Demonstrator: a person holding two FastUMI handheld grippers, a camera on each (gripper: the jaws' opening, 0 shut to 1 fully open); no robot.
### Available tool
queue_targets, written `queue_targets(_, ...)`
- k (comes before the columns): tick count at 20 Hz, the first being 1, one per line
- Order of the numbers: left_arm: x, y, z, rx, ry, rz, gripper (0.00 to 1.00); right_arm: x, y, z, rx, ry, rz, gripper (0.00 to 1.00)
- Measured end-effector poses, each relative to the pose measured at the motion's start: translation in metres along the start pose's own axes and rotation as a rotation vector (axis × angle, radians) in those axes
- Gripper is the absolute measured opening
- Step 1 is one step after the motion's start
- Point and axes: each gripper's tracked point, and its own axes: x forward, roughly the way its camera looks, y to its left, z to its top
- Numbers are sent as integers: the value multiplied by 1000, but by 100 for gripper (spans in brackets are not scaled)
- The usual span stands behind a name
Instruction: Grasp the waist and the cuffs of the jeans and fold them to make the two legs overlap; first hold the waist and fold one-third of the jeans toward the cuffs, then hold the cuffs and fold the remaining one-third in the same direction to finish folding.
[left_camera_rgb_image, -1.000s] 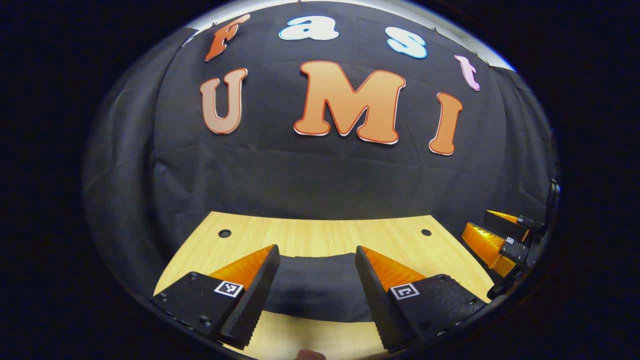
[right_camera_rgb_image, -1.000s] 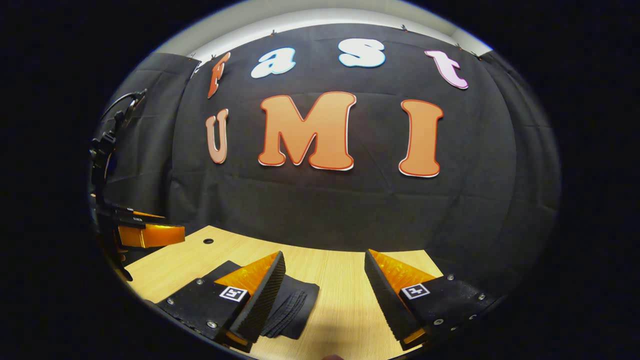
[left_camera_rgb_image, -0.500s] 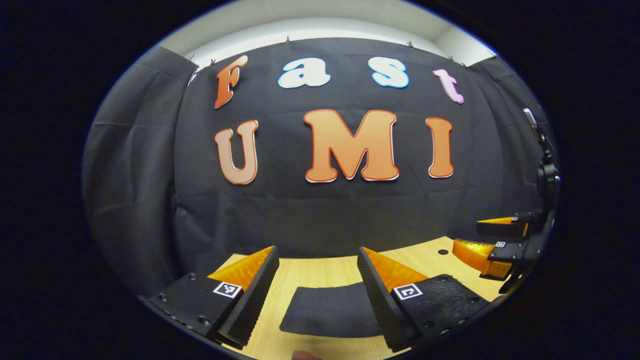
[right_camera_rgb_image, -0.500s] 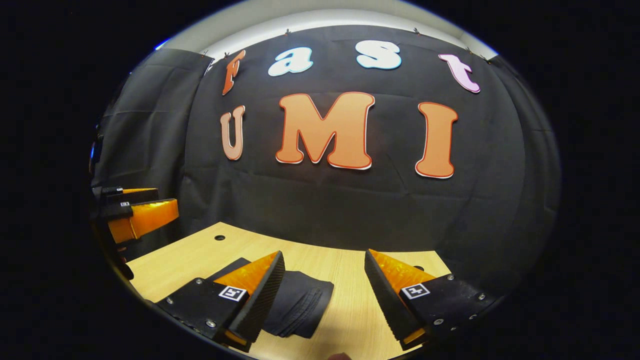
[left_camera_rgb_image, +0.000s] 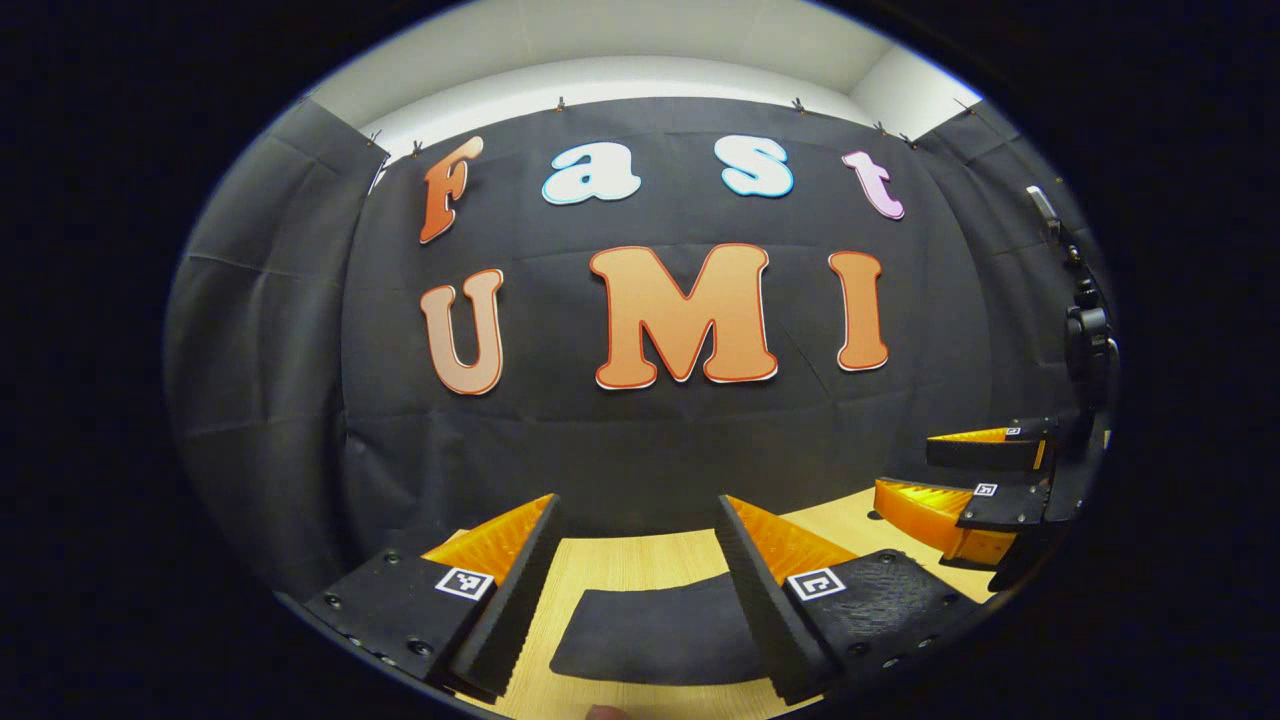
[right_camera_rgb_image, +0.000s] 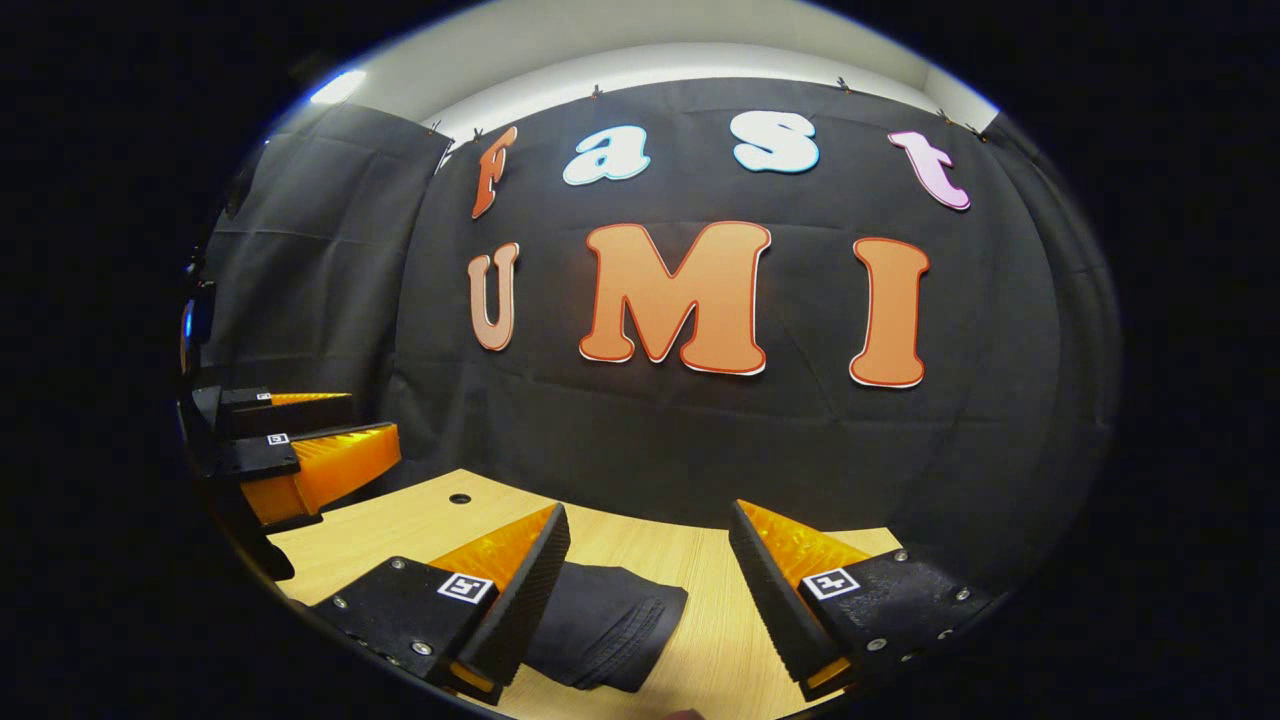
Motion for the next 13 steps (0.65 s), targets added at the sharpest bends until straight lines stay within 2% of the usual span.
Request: queue_targets(13,-6,14,1,10,-3,58,91,-1,4,3,-27,-14,21,96)
